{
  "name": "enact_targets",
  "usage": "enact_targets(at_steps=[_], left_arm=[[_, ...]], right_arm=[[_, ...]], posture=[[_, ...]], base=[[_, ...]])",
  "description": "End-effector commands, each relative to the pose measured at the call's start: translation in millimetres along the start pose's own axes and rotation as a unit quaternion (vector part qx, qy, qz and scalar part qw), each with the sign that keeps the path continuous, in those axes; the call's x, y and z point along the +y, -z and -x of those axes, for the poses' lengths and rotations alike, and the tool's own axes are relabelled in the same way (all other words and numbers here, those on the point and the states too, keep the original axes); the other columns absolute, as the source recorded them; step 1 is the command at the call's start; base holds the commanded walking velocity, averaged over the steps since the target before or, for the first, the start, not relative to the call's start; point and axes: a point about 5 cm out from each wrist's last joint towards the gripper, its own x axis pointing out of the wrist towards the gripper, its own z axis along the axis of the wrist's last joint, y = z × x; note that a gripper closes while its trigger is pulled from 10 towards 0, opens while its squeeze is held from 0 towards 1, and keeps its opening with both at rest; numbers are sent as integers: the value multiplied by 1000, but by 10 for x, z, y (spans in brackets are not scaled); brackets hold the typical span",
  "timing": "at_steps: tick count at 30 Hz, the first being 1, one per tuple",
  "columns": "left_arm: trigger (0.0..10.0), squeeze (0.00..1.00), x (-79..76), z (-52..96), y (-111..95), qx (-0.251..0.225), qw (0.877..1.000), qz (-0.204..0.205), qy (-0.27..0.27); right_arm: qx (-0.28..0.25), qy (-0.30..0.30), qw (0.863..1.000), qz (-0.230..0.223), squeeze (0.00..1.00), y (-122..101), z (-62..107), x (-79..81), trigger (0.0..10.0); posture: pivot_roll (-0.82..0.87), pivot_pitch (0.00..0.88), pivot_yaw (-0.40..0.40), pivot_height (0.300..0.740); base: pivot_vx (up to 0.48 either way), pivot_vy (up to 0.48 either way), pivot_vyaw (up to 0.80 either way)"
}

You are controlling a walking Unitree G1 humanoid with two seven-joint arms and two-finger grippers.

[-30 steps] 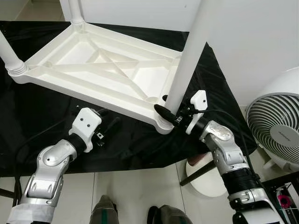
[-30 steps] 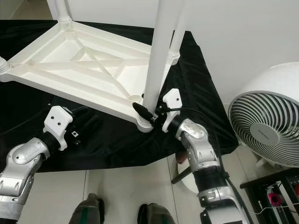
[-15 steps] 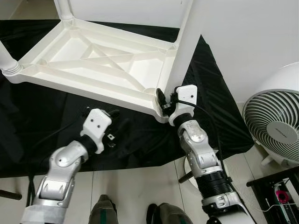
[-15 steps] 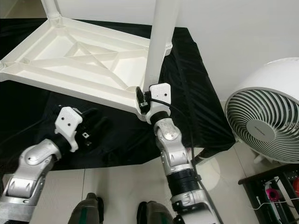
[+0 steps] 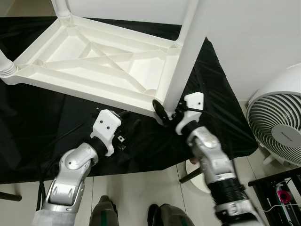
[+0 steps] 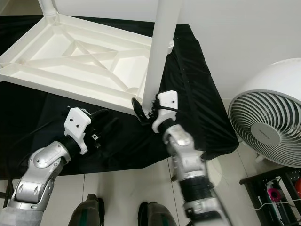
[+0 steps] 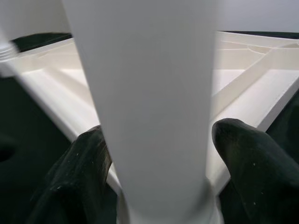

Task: Building children table

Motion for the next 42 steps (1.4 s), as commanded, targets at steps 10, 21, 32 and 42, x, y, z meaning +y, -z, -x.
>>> enact_targets(at_steps=[10,21,32,42], left_arm=[[10000,0,-90,-90,-105,-6,999,-2,-34],[10000,0,-153,-141,-171,-10,999,21,-25],[10000,0,-138,-197,-155,-9,999,7,-30],[10000,0,-128,-199,-116,-12,998,6,-64]], right_arm=[[23,-121,991,43,0,-16,-25,-131,10000],[48,-192,979,56,0,45,-180,-139,0],[27,-124,990,53,0,75,-127,-234,0],[-29,98,995,-5,0,59,-159,-99,10000]], posture=[[105,107,-83,740],[111,104,-92,740],[87,90,-109,740],[75,101,-119,740]], base=[[0,0,0],[0,0,0],[0,0,0],[0,0,0]])
